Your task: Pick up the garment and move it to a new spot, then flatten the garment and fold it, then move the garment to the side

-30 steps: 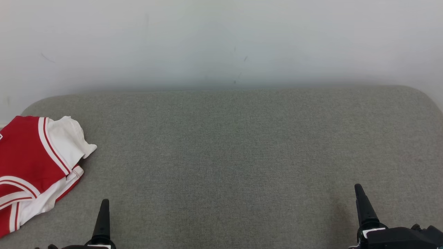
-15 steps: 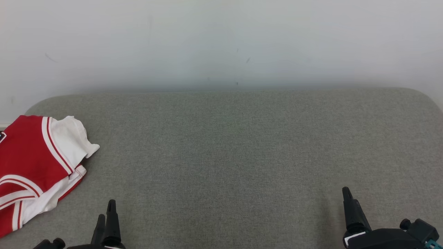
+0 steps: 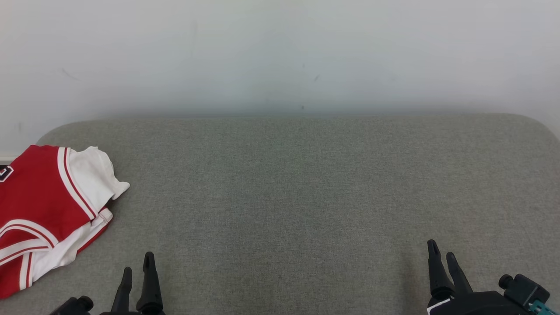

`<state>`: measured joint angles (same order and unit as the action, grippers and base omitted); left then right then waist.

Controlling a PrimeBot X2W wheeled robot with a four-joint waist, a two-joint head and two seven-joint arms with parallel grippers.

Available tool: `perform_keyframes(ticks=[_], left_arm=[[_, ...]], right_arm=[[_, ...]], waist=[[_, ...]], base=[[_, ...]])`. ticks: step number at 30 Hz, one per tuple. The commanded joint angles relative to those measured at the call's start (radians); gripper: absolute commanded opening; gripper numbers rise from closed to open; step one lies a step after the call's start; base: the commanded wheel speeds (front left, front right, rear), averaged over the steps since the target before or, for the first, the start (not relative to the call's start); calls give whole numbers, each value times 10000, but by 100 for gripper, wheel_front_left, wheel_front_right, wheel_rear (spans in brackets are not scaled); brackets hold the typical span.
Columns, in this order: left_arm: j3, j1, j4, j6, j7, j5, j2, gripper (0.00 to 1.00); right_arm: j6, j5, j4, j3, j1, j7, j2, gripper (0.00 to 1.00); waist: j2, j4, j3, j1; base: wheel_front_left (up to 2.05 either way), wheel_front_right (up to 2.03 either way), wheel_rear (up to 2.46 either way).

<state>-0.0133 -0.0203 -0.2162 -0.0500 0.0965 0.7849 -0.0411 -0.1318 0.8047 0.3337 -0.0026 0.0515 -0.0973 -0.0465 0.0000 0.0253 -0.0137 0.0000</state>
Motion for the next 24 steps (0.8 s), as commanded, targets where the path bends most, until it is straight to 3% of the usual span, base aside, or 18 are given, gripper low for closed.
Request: perform_keyframes(ticks=[1, 24], left_arm=[[49, 17, 154, -7, 131, -545, -68, 100], [384, 63, 111, 18, 753, -3041, -90, 100]], right_arm=[[9, -439, -63, -22, 31, -124, -35, 100], [13, -2987, 154, -172, -56, -747, -43, 100]], waist=[[0, 16, -8, 0], [0, 209, -15, 0]], base=[[0, 0, 0], [0, 0, 0]])
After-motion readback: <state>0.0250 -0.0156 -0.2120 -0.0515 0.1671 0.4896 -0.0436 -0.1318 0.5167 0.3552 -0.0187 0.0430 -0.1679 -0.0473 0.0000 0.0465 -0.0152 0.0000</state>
